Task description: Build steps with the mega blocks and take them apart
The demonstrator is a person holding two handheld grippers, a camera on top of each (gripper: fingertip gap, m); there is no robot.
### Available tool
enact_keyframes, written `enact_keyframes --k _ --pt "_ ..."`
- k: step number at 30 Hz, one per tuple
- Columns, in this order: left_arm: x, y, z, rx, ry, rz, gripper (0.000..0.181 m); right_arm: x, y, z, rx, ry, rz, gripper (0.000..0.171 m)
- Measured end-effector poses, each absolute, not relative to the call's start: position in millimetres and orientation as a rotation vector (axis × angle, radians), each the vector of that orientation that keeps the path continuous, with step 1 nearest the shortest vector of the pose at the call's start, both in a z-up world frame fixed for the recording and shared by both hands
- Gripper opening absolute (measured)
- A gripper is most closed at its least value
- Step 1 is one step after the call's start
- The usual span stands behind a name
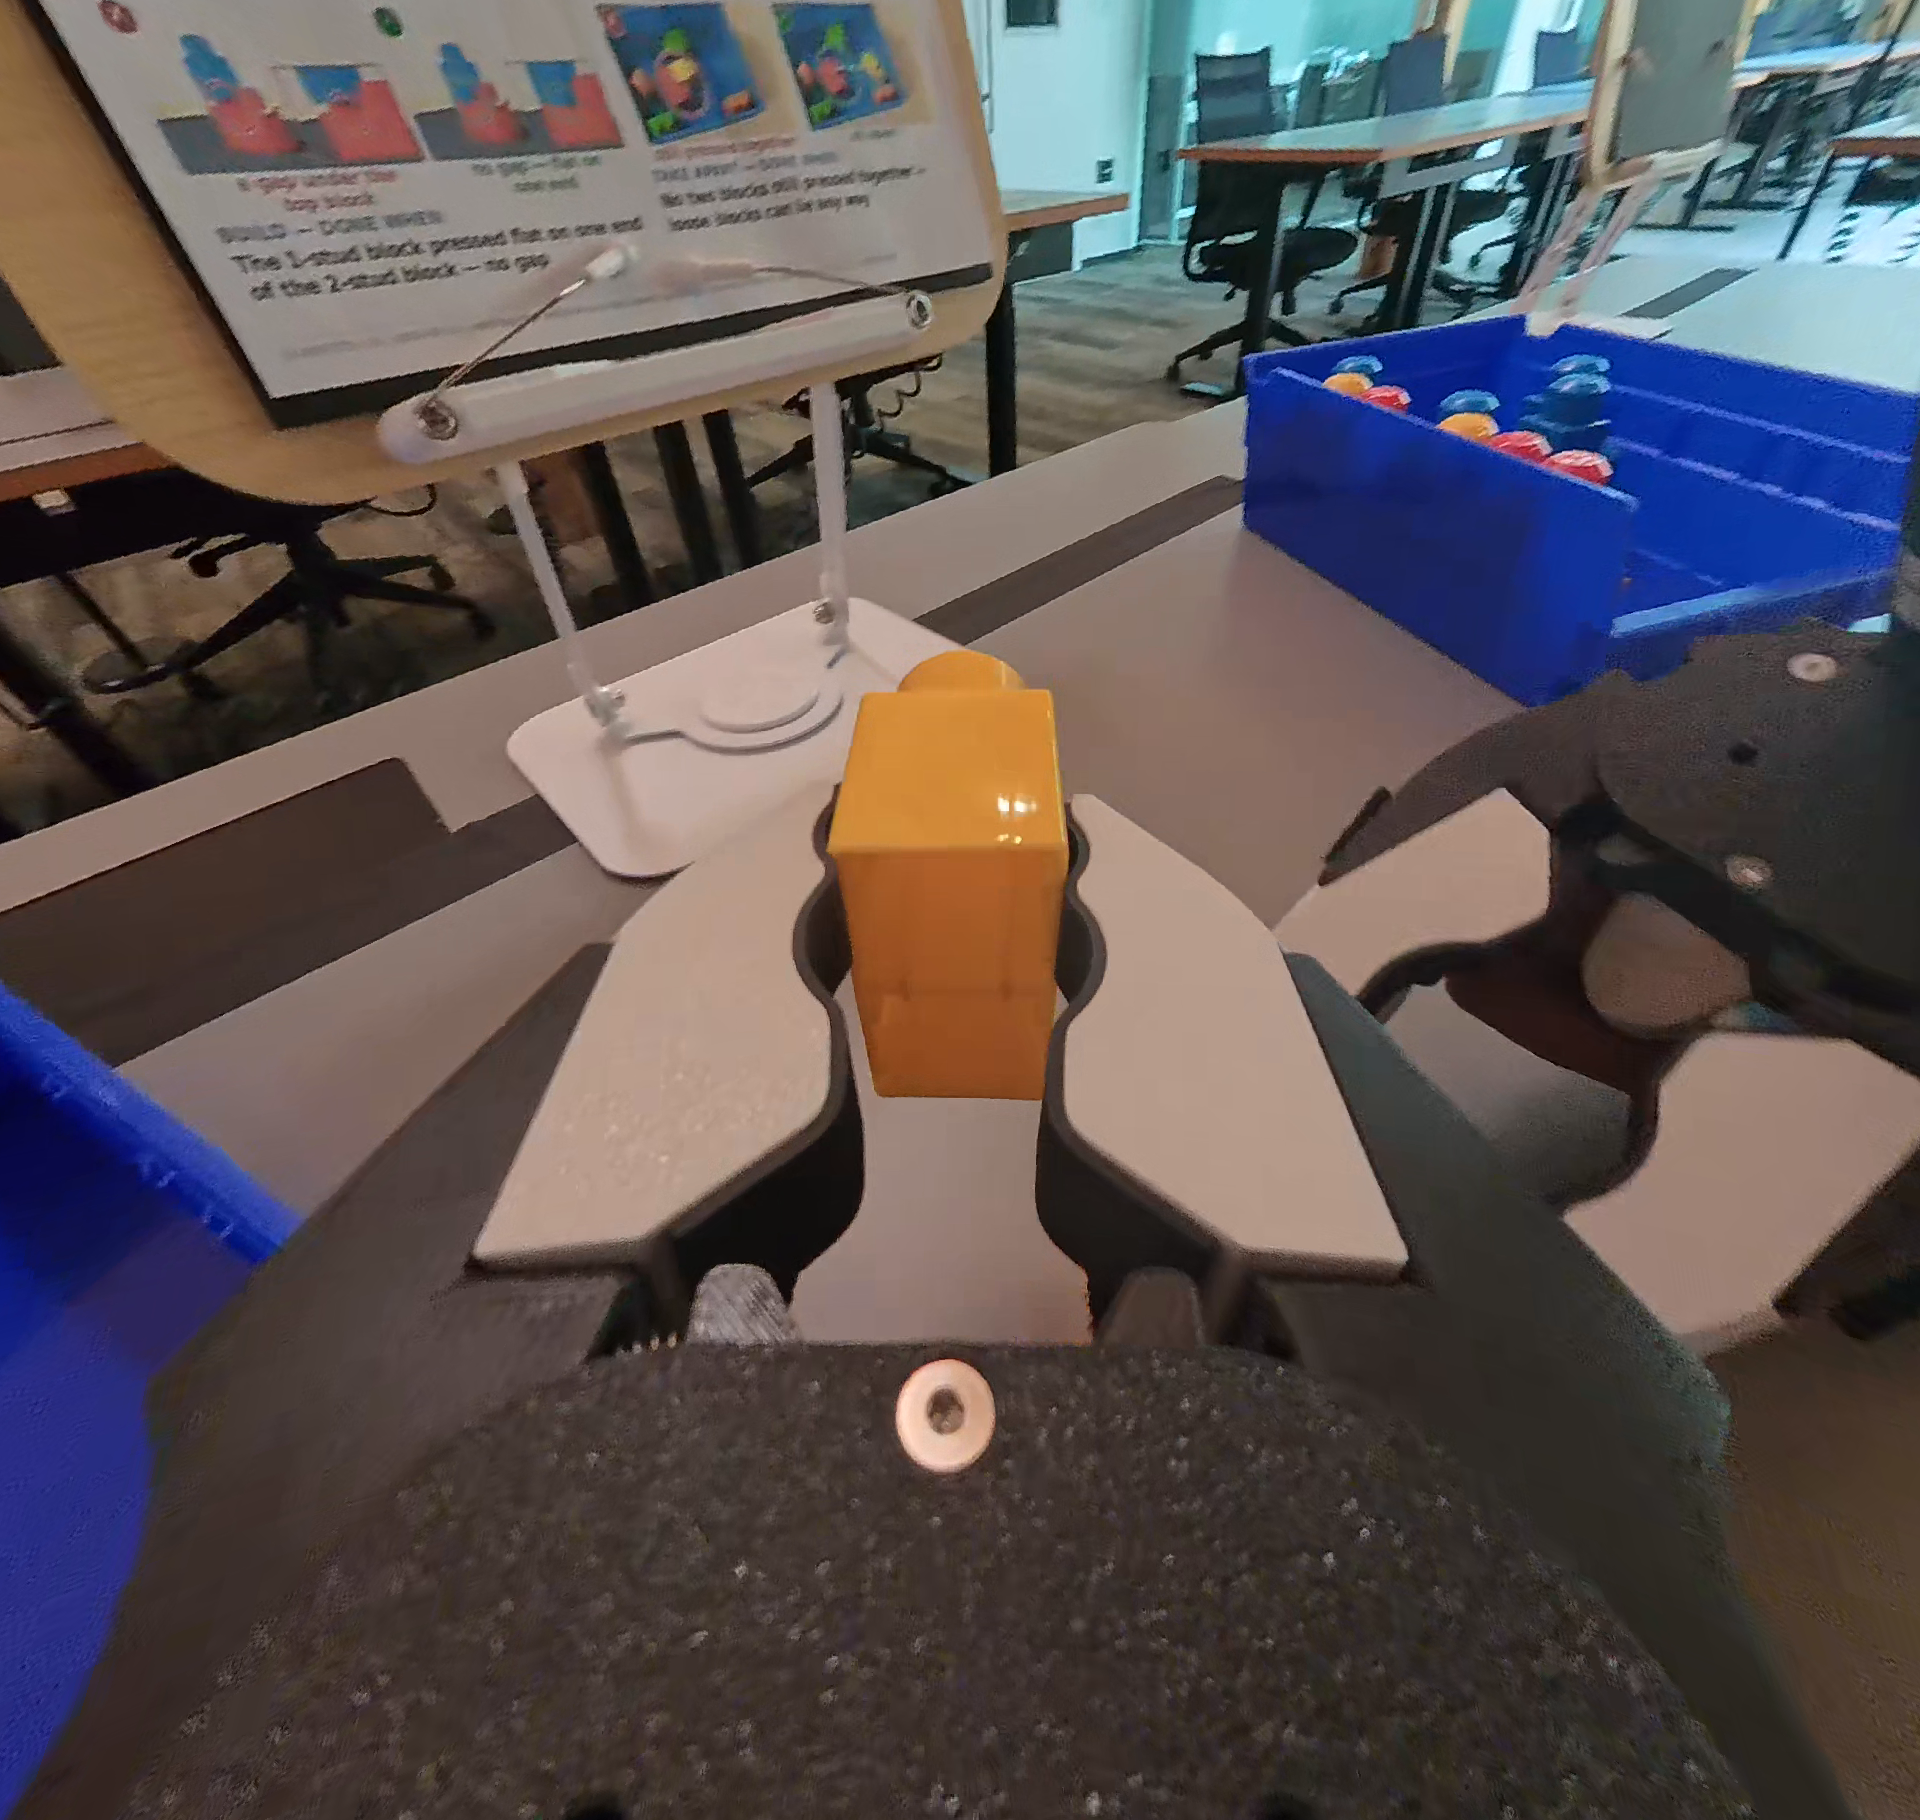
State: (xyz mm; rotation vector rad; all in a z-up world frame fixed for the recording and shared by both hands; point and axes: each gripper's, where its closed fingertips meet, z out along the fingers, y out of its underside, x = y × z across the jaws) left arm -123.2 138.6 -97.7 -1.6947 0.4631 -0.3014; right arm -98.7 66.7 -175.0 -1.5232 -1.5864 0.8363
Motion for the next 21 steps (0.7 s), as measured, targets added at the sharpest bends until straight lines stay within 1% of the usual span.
enact_keyframes --k 6,12,15,16,17,19,21 --pt "-135 144 -105 -1.74 0.413 -0.245 0.037 -115 60 -189 -1.523 -1.721 0.676 0.06" --pt "-147 147 -109 -1.764 0.384 -0.203 0.037 -122 63 -205 -1.569 -1.771 0.605 0.058" --pt "-150 148 -110 -1.77 0.376 -0.202 0.037 -122 66 -209 -1.57 -1.766 0.586 0.049" --pt "-151 148 -110 -1.771 0.377 -0.201 0.037 -121 66 -210 -1.575 -1.769 0.586 0.039" --pt "-151 148 -111 -1.771 0.378 -0.203 0.037 -120 66 -211 -1.576 -1.777 0.593 0.035" --pt "-150 147 -111 -1.769 0.383 -0.214 0.037 -116 66 -208 -1.578 -1.778 0.607 0.034" --pt "-146 145 -109 -1.753 0.4 -0.248 0.037 -112 70 -192 -1.553 -1.723 0.673 0.034"
